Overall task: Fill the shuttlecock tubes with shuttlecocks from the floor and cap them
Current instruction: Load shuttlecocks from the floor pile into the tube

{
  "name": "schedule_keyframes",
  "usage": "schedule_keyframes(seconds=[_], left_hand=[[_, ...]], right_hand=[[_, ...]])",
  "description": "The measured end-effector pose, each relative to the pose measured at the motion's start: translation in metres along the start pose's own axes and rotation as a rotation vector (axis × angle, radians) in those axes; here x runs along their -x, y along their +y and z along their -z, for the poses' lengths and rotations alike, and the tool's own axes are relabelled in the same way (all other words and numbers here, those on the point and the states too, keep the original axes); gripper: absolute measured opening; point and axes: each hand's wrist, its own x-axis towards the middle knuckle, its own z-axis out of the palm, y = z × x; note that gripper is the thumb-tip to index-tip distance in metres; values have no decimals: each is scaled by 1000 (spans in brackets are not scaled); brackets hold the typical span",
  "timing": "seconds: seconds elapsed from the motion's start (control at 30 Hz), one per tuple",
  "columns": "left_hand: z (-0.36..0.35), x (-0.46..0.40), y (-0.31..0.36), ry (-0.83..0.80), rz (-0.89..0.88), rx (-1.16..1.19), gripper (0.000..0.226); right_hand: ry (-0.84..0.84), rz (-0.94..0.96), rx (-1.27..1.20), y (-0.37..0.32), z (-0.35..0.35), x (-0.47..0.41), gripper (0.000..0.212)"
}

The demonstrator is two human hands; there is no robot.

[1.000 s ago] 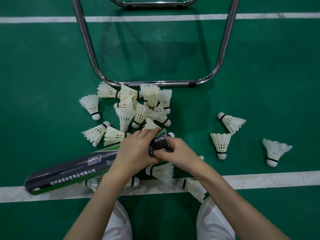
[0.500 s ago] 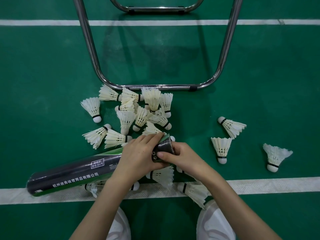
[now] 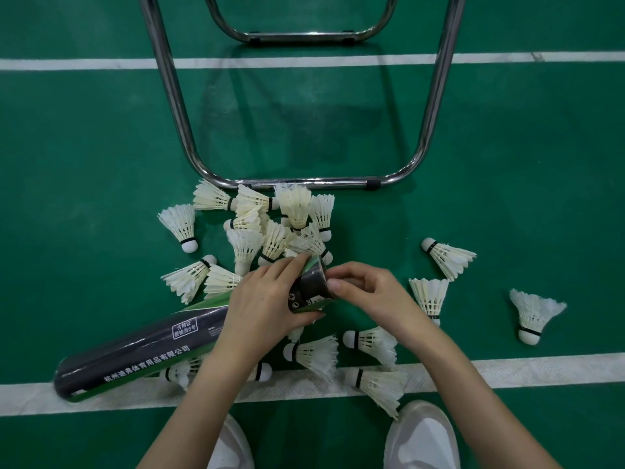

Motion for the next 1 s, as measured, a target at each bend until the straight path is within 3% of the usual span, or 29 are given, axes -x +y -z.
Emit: schedule_keyframes(seconds=[0.37,1.0], left_hand=[[59,-19,14,90,18,12,91],[209,-46,66,285,-97,82,89]], right_hand=[[101,158,88,-47,27,4,15],[202,519,132,-194,36,48,18]])
